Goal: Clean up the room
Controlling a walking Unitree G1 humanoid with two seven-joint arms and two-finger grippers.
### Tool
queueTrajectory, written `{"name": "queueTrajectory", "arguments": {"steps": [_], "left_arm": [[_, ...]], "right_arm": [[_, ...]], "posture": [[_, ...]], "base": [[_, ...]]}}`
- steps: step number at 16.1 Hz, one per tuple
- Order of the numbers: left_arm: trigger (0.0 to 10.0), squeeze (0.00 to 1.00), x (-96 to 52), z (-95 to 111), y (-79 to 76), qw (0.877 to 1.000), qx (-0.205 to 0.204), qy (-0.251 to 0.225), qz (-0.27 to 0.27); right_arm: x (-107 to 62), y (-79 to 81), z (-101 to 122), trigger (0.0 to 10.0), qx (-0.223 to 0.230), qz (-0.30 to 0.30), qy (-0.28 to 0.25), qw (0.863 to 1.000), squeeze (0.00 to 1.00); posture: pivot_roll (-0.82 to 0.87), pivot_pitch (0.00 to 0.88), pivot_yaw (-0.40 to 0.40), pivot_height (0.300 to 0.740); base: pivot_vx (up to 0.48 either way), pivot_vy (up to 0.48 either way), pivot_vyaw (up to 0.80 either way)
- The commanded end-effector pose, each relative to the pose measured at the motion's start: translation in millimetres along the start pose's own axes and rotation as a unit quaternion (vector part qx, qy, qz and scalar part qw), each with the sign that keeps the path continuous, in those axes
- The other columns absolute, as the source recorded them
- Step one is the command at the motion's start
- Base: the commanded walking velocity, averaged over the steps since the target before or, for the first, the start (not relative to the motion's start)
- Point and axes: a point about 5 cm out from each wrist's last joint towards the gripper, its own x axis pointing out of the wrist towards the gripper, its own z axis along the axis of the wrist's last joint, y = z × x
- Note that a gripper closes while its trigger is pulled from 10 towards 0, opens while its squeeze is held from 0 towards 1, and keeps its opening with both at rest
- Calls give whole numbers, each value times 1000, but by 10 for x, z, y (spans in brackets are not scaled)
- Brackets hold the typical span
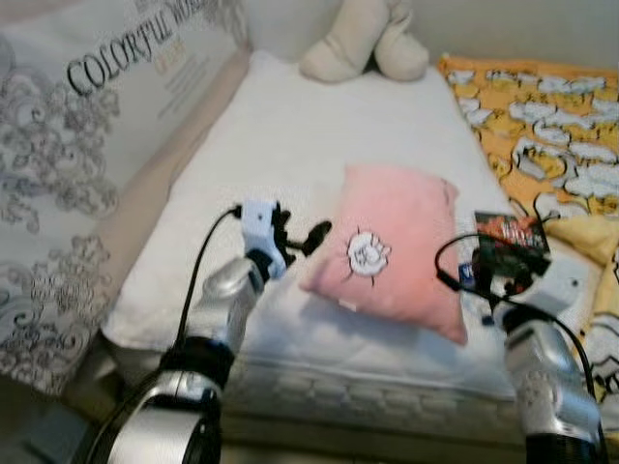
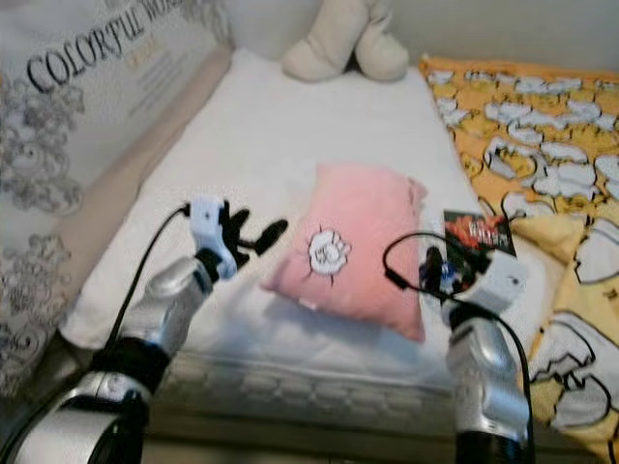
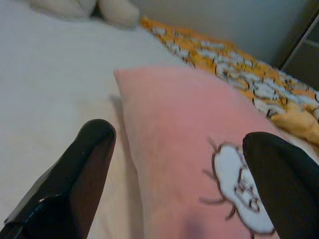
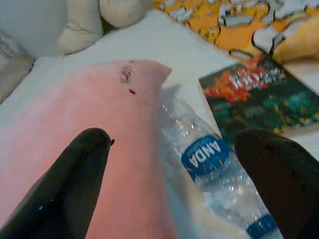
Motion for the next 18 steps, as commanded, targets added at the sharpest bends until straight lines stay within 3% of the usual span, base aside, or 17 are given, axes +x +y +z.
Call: {"name": "queueTrajectory", "arguments": {"steps": [1,5,9,14,16,18], "left_arm": [[10000,0,41,8,14,1000,0,13,-2],[10000,0,113,34,149,998,-7,41,50],[10000,0,144,-31,138,995,-22,63,80],[10000,0,262,-179,-176,990,-116,77,37],[10000,0,309,-188,-309,990,-114,80,2],[10000,0,340,-238,-442,990,-86,104,-32]], "right_arm": [[42,-42,13,10000,16,1,7,1000,0],[153,-224,-62,10000,5,10,48,999,0],[260,-187,-181,10000,-2,34,74,997,0],[366,83,-291,10000,77,60,88,991,0],[380,153,-330,10000,90,71,96,989,0],[379,170,-382,10000,101,70,108,987,0]], "posture": [[-166,0,21,740],[-181,18,9,740],[-191,71,2,740],[-204,105,-2,740],[-201,109,-2,740],[-200,110,-1,740]], "base": [[0,0,0],[0,0,0],[0,0,0],[0,0,0],[0,0,0],[0,0,0]]}}
